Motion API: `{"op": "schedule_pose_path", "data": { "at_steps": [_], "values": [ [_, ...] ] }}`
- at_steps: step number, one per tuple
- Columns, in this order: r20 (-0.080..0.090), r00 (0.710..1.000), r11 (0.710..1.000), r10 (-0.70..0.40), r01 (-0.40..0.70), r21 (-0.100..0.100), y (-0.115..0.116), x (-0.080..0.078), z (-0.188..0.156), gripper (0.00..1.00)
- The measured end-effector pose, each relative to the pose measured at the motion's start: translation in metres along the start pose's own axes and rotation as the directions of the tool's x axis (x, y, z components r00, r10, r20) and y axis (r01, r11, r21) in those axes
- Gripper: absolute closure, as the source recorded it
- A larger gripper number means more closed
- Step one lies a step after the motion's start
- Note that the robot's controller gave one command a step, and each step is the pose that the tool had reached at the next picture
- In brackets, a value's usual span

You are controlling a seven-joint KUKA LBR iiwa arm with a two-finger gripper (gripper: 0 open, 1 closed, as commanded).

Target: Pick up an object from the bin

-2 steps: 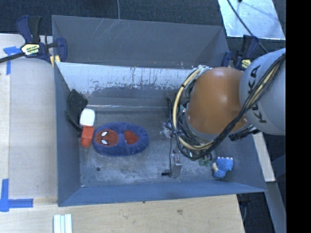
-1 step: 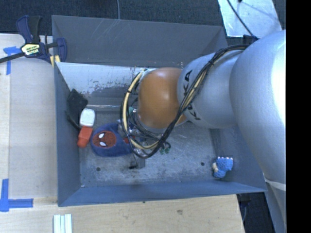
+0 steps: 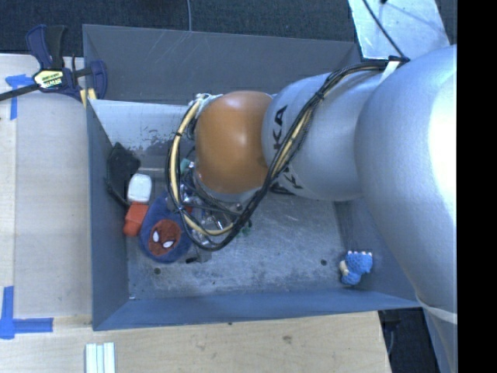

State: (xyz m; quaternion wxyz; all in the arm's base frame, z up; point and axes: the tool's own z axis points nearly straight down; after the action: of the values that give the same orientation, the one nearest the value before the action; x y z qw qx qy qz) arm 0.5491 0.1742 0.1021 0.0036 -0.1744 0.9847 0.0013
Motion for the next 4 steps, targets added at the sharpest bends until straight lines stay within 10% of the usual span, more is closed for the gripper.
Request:
{"op": "schedule_pose_path", "data": {
  "at_steps": [3, 4],
  "values": [
    [0.002, 0.992, 0.992, -0.128, 0.128, 0.010, 0.020, -0.016, 0.028, 0.00],
    [-0.002, 0.992, 0.992, -0.128, 0.128, 0.011, 0.019, -0.016, 0.026, 1.00]
  ]
}}
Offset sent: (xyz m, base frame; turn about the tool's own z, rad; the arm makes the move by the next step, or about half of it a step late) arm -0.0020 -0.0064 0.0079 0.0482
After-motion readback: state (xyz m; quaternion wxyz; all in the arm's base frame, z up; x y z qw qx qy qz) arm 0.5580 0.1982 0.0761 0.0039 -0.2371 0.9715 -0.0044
